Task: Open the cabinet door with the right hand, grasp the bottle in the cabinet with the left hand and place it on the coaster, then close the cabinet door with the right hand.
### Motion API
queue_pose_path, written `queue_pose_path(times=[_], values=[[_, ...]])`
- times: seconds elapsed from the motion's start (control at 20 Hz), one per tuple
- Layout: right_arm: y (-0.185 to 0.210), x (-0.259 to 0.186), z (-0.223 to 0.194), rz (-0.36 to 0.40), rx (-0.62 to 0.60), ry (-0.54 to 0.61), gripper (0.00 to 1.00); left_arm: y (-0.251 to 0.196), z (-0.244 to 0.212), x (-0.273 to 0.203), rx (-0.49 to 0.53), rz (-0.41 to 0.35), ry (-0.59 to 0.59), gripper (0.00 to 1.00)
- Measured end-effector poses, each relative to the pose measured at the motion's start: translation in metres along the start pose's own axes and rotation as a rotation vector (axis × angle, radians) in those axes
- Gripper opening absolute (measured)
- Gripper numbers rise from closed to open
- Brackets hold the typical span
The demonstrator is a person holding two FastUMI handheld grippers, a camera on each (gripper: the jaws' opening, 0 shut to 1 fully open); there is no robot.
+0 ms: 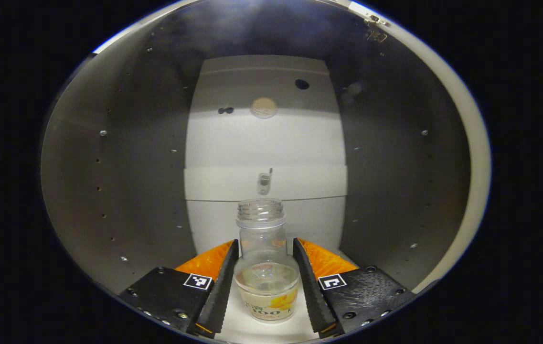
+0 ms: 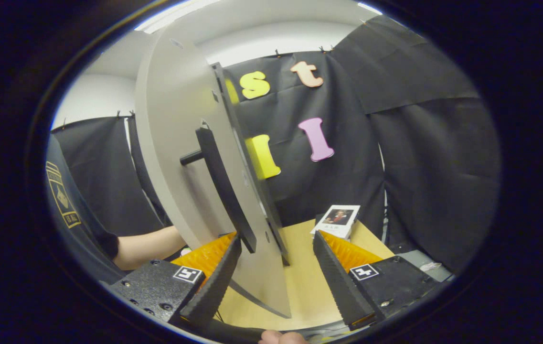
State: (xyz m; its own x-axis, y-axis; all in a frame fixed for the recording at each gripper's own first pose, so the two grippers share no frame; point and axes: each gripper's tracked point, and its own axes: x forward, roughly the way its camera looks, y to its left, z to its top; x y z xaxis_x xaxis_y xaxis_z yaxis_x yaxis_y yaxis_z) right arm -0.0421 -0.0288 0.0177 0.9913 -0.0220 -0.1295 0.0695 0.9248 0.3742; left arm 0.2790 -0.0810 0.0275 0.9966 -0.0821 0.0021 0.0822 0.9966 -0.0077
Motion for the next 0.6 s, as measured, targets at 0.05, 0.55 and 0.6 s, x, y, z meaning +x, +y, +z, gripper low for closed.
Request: queue_pose_path(times=[0.05,0.55,0.6], values=[[-0.002,0.003,0.003,0.008,0.038,-0.01,0.98,0.0,0.004,-0.005,0.018,-0.001,-0.01,0.66],[-0.007,0.018,-0.034,0.151,0.019,0.069,0.97,0.001,0.025,-0.044,0.063,-0.068,-0.031,0.66],[-0.011,0.022,-0.042,0.151,0.017,0.083,0.98,0.007,0.025,-0.051,0.069,-0.051,-0.029,0.66]])
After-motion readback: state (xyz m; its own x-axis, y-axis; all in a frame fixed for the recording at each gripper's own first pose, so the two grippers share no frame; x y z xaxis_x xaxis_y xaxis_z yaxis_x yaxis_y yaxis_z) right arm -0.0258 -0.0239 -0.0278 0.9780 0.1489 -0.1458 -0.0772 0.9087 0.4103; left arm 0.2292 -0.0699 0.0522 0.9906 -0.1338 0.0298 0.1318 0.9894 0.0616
